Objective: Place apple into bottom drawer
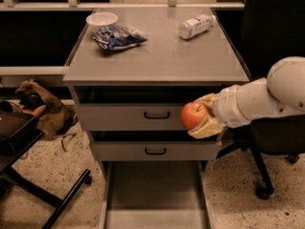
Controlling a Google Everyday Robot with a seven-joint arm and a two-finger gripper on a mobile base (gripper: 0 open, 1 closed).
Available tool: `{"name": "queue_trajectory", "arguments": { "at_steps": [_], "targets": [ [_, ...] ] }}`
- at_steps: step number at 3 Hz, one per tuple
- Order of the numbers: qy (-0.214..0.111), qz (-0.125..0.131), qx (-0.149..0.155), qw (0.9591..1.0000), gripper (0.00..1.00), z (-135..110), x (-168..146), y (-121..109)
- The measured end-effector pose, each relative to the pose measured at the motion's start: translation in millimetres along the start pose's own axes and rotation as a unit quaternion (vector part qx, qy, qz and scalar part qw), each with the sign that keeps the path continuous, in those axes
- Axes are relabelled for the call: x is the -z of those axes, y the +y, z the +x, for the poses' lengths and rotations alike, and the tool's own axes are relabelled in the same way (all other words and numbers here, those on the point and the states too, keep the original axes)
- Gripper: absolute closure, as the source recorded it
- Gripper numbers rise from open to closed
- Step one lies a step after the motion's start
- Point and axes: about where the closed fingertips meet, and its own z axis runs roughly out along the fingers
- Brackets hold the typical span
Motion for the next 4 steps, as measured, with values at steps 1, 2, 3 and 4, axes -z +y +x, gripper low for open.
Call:
{"name": "queue_trajectory", "arguments": {
  "at_steps": [1,2,3,4],
  "targets": [
    [-0.006,-0.028,-0.009,0.9996,1.00,22.2,-23.6,24.5],
    [-0.007,-0.028,-0.009,0.9995,1.00,22.3,-24.1,24.8],
    [-0.012,-0.036,-0.017,0.9991,1.00,43.1,-56.7,45.8],
    [-0.011,-0.059,0.000,0.9982,1.00,63.8,-114.7,78.9]
  ]
}}
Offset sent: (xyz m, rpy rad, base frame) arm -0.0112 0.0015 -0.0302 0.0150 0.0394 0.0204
